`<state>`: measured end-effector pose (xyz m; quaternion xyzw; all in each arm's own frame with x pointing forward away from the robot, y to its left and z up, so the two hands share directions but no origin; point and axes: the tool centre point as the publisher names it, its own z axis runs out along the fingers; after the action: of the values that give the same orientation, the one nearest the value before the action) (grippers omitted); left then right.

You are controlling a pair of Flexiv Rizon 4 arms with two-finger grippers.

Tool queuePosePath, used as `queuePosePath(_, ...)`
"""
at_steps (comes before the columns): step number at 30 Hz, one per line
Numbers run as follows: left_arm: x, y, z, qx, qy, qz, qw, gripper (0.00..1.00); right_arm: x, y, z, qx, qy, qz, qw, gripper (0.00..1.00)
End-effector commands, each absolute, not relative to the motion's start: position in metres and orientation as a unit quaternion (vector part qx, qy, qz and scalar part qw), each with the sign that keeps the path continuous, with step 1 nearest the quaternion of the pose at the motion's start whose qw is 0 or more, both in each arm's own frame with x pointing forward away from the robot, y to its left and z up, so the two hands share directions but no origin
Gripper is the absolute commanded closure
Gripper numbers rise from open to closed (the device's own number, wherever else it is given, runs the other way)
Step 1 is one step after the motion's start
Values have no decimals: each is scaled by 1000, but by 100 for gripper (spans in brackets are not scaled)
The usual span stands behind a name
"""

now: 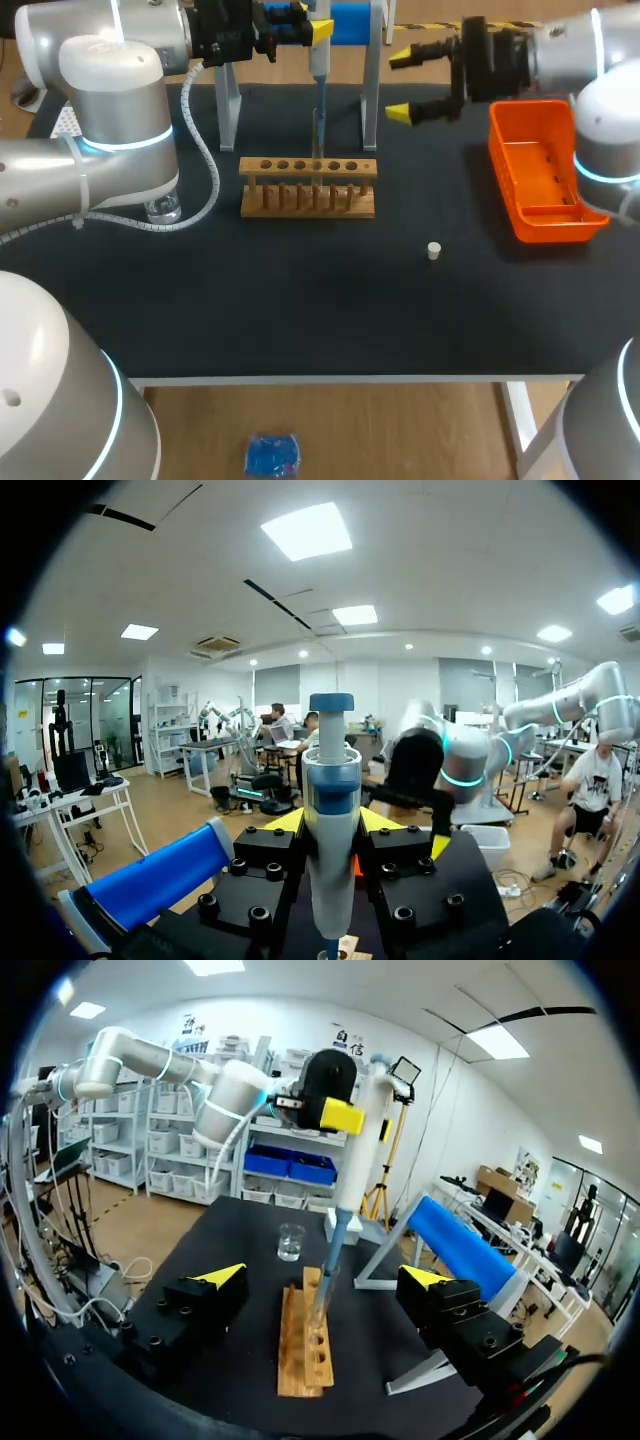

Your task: Invert the test tube, pick up the pipette, mount the tip to pipette, aspirate from beaker and dispense into the tube, eject the tip, return the pipette, and cap with the stopper.

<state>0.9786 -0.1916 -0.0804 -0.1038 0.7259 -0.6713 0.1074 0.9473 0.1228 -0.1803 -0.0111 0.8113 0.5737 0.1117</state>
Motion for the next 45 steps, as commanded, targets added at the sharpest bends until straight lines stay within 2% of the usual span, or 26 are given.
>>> queuePosePath(1, 978, -193, -81, -105, 724, -672, 110, 100, 956, 132, -206, -8, 799, 590, 111, 0)
queuePosePath(14, 978, -193, -81, -105, 724, -672, 110, 100, 972, 143, -240, 14, 793, 601, 98, 0)
queuePosePath(45, 978, -193, -81, -105, 724, -672, 110, 100, 965, 167, -261, -2, 809, 585, 53, 0)
